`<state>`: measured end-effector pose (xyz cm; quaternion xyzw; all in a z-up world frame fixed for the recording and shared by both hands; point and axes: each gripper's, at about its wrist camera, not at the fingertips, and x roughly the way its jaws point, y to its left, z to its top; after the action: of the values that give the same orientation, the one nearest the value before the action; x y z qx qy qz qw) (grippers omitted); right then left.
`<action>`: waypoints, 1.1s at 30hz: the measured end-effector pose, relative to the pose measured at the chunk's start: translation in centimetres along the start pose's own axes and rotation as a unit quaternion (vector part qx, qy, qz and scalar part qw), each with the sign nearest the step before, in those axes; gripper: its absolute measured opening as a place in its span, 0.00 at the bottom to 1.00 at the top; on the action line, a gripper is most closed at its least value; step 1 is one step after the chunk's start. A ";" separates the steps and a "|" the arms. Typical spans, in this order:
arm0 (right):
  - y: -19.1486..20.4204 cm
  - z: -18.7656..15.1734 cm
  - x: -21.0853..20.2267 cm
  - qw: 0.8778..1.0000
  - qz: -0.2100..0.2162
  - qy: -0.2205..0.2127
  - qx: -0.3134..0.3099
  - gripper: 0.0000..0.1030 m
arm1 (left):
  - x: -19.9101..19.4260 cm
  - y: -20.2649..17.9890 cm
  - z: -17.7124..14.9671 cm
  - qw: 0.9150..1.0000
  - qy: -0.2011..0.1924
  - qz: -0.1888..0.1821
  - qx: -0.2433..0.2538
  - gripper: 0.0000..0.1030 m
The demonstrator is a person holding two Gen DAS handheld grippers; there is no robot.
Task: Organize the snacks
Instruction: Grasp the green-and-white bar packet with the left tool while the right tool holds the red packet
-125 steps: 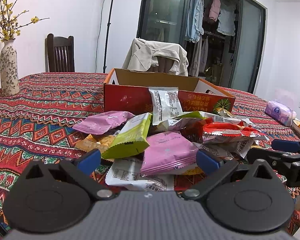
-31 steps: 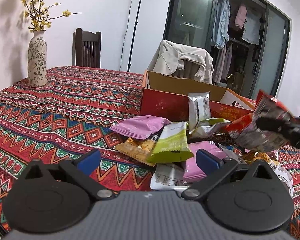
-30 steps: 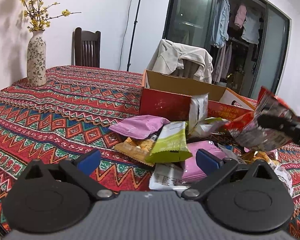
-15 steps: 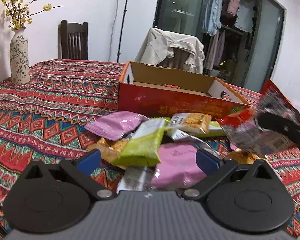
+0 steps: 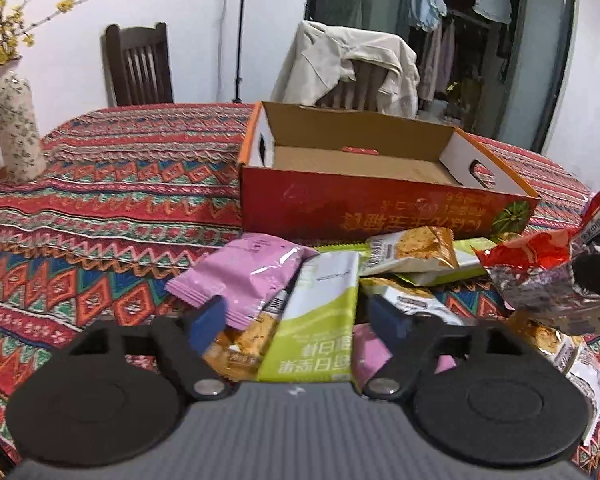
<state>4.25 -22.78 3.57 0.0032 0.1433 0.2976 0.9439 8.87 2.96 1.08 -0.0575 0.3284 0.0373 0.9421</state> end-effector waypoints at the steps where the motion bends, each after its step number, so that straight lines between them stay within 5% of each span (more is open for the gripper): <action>1: 0.0 0.0 0.1 1.000 -0.001 0.000 -0.002 0.26 | 0.2 0.0 0.1 1.000 0.003 -0.002 -0.001 0.69; 16: 0.6 0.1 0.9 1.000 -0.007 0.006 -0.014 0.26 | 1.4 0.3 -0.1 0.999 0.021 -0.038 -0.001 0.41; 33: 0.8 0.9 0.9 1.000 -0.014 -0.009 -0.025 0.26 | -2.9 -0.2 0.9 0.997 -0.066 -0.033 0.015 0.38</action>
<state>4.72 -21.52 4.22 -0.0200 0.1278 0.2875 0.9490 7.18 2.83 3.63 -0.0514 0.2636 0.0052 0.9632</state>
